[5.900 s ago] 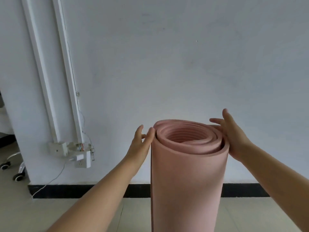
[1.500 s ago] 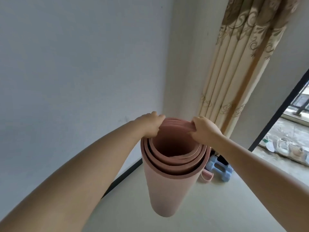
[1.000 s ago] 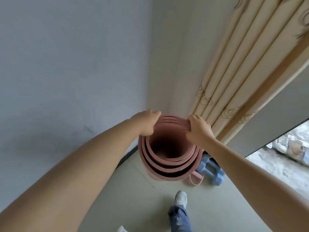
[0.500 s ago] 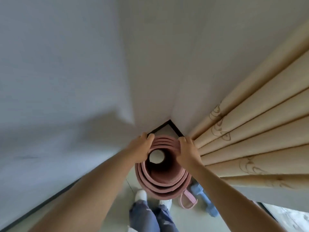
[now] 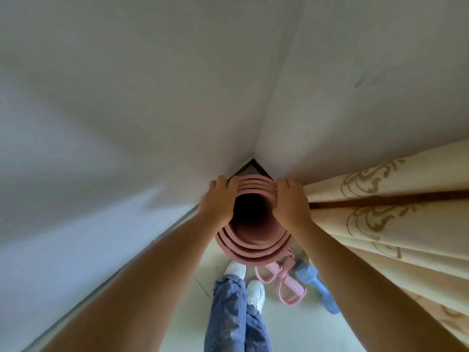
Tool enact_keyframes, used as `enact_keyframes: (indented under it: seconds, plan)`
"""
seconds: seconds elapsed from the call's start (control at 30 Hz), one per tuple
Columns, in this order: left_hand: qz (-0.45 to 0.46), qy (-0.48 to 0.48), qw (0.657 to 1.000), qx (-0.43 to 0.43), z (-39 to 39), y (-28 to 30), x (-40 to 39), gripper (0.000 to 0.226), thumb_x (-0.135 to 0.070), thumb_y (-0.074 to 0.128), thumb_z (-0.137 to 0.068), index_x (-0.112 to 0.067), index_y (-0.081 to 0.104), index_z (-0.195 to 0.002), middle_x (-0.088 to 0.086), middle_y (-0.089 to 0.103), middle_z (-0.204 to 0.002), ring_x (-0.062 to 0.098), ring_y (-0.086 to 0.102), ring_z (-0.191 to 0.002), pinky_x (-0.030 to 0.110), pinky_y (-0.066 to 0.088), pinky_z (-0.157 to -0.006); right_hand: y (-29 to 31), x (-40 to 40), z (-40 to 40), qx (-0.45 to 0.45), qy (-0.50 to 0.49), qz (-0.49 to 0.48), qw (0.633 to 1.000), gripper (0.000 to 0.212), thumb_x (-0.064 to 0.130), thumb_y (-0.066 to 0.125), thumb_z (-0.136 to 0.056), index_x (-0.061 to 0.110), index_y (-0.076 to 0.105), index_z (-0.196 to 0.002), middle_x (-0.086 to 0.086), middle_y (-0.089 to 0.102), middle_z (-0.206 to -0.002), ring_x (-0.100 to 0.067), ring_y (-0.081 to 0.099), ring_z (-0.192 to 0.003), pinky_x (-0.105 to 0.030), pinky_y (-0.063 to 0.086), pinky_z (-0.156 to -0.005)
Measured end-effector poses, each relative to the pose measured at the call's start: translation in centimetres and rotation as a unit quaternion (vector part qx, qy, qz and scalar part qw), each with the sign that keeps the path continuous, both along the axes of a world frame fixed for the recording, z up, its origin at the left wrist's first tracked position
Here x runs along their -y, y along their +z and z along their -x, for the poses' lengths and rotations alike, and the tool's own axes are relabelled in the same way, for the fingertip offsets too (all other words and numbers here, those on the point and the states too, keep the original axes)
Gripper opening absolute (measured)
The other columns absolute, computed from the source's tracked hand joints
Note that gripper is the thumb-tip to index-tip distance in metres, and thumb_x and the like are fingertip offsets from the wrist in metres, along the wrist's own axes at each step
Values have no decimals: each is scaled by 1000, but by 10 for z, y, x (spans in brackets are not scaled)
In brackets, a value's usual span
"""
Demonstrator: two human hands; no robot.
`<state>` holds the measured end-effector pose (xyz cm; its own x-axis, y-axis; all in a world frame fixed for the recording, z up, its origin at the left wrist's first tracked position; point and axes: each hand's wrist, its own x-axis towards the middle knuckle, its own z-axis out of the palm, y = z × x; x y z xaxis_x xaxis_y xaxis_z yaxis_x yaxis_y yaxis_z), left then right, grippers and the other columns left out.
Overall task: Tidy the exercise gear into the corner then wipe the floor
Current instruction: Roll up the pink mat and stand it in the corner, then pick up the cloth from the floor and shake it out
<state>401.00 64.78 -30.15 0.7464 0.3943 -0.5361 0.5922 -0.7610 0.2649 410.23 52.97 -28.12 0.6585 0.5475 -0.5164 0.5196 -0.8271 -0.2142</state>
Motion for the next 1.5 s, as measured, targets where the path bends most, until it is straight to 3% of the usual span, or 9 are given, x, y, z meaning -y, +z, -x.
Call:
enact_keyframes:
  seconds: [0.2, 0.37, 0.57, 0.73, 0.83, 1.03, 1.2, 1.33, 1.5]
  plan:
    - [43, 45, 998, 21, -24, -13, -25, 66, -19, 43, -99, -14, 4, -152, 12, 21, -151, 28, 29, -136, 38, 37, -108, -8, -18, -32, 3, 30, 1, 1000, 63, 10, 51, -91, 5, 21, -146, -13, 34, -146, -28, 42, -129, -32, 37, -105]
    - [51, 33, 998, -19, -16, 1, -16, 64, -22, 36, -101, -9, 0, -152, 11, 4, -159, 29, 12, -147, 38, 24, -117, 4, -10, -19, -7, 41, 88, 995, 76, 21, 49, -93, 10, 0, -150, -11, -2, -159, -30, 7, -147, -46, 19, -117]
    - [-17, 58, 998, -12, 15, 65, -5, 40, -19, 42, -95, -11, 39, -135, 7, 45, -135, 25, 44, -125, 34, 42, -98, 46, -10, 11, 45, 74, 38, 996, 52, 18, 49, -91, 12, 33, -140, -7, 26, -152, -25, 28, -139, -39, 33, -110]
    - [-123, 87, 989, -5, 91, 128, 3, 39, -22, 37, -99, -7, 40, -135, 9, 44, -138, 26, 40, -129, 32, 38, -101, 103, -26, 58, 70, 166, 3, 984, 44, 23, 41, -94, 7, 41, -134, -12, 46, -140, -28, 44, -127, -37, 38, -108]
    - [-161, 146, 976, -25, 153, 166, 15, 48, -31, 37, -99, -7, 33, -140, 12, 35, -146, 29, 31, -137, 35, 33, -107, 143, -38, 104, 79, 244, -30, 966, 47, 26, 36, -96, 7, 34, -139, -13, 37, -146, -31, 33, -136, -40, 35, -110]
    - [-209, 303, 928, -62, 314, 234, 50, 54, -39, 36, -99, -10, 27, -144, 13, 24, -154, 32, 18, -144, 37, 28, -113, 209, -62, 243, 75, 416, -101, 901, 52, 34, 39, -97, 11, 29, -142, -5, 28, -151, -28, 10, -146, -40, 22, -115]
    - [-208, 460, 858, -88, 473, 275, 110, 57, -41, 31, -100, -12, 19, -148, 12, 12, -158, 32, 9, -147, 39, 19, -118, 248, -52, 397, 64, 568, -158, 805, 57, 38, 42, -96, 13, 27, -144, -5, 25, -154, -27, 9, -147, -41, 19, -117]
    - [-215, 570, 784, -113, 607, 291, 192, 57, -42, 32, -99, -13, 23, -147, 12, 18, -157, 31, 13, -146, 40, 22, -116, 264, -7, 543, 42, 679, -166, 714, 58, 38, 42, -96, 14, 25, -145, -5, 21, -156, -27, 7, -147, -43, 15, -118]
    - [-177, 652, 723, -143, 739, 285, 295, 56, -42, 31, -100, -12, 23, -146, 13, 17, -156, 33, 12, -146, 42, 20, -116, 256, 67, 697, 19, 757, -137, 639, 60, 39, 43, -95, 14, 24, -146, -6, 22, -156, -27, 7, -147, -44, 15, -119]
